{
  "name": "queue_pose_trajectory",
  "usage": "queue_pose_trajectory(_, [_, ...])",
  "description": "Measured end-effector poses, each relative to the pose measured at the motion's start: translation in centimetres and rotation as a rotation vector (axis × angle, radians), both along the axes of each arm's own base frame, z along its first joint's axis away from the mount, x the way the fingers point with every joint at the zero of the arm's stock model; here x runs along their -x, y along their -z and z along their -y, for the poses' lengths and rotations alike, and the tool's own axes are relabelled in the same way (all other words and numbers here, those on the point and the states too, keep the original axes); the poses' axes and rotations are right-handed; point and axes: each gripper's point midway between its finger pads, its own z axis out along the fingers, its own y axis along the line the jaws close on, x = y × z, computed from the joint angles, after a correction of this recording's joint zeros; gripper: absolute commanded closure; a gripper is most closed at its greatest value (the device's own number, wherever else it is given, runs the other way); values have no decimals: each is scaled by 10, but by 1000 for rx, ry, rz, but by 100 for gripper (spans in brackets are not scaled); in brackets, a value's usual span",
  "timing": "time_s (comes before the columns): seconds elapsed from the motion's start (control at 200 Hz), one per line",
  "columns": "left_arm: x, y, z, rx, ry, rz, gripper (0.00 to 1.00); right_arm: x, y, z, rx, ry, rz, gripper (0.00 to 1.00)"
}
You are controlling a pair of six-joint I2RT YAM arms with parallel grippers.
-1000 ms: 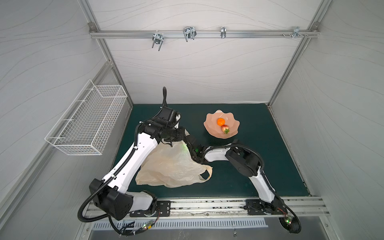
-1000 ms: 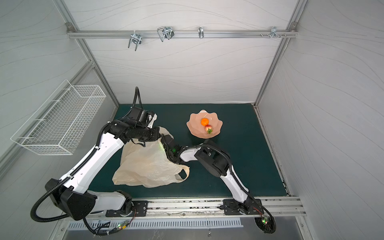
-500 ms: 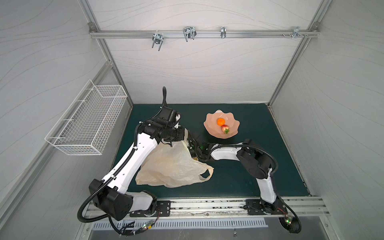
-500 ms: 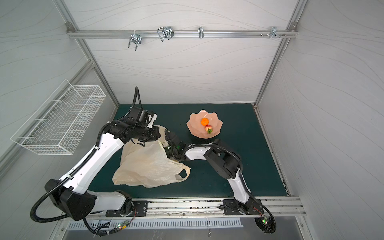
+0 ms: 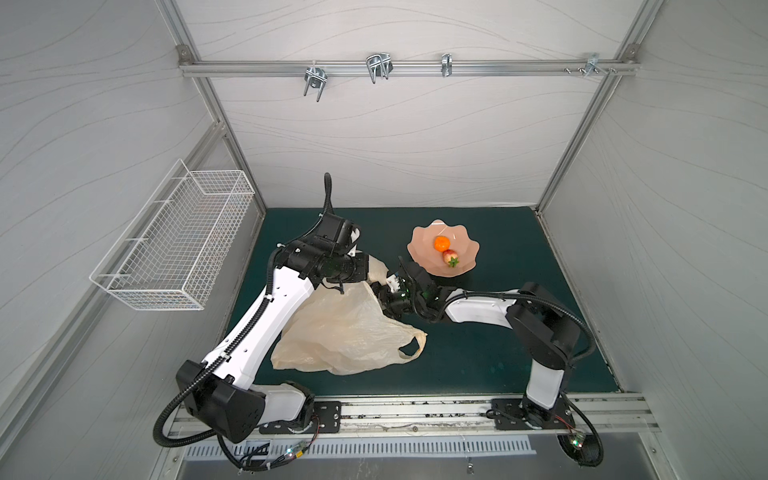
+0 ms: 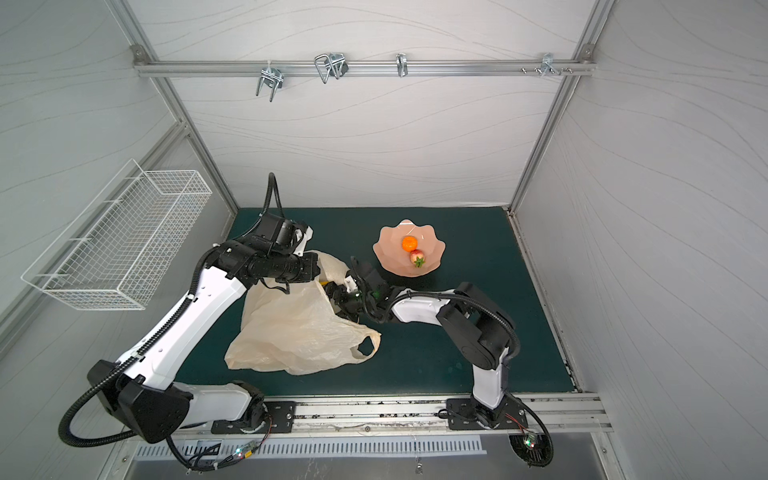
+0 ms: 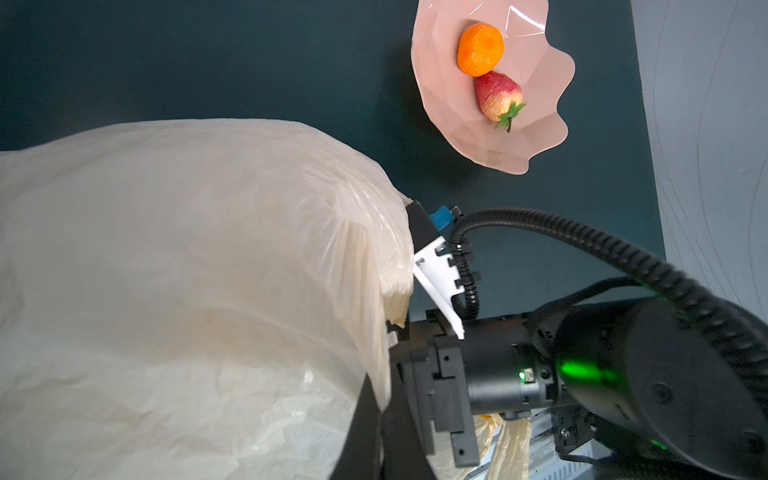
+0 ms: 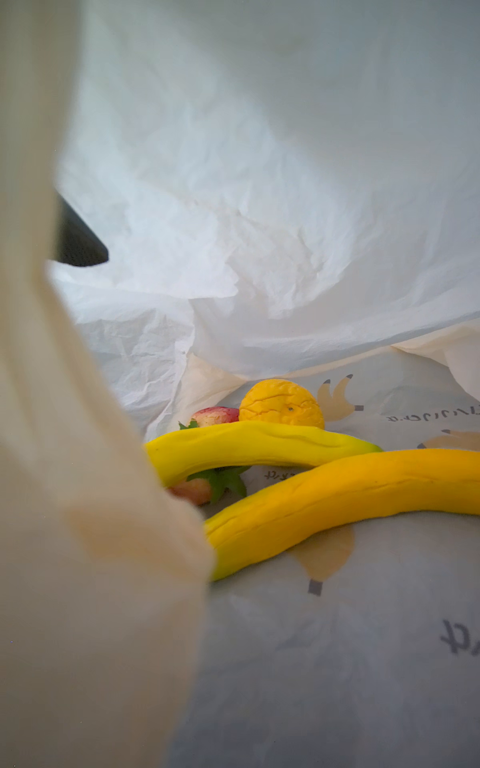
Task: Place the fruits into the plastic bag
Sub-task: 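Open the right gripper inside the bag to release the banana, then withdraw the right gripper from the bag and move over the pink bowl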
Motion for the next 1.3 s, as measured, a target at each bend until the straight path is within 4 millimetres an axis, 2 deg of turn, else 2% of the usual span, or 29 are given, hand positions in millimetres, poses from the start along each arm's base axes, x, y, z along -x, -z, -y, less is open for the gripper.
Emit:
queue_pose_trajectory(0.32, [-2,3,1,-4,3,-4,100,-8,-38,42,19,70,125,1])
queue_pose_trajectory(0.605, [-4,5,2,-6,7,-9,100,-22,-65,85,154,124,292,1])
queue_pose_trajectory(0.87, [-5,7,3,-6,10,-14,100,-35,-58,143,343,170,374,1])
queue_pose_trajectory(1.121, [-5,10,5,-5,14,-24,100,-52,-46,181,484,187,396,1])
queue_pose_trajectory(1.301, [-6,10,5,-7,17,-24,100,-89,-51,198,584,188,462,1])
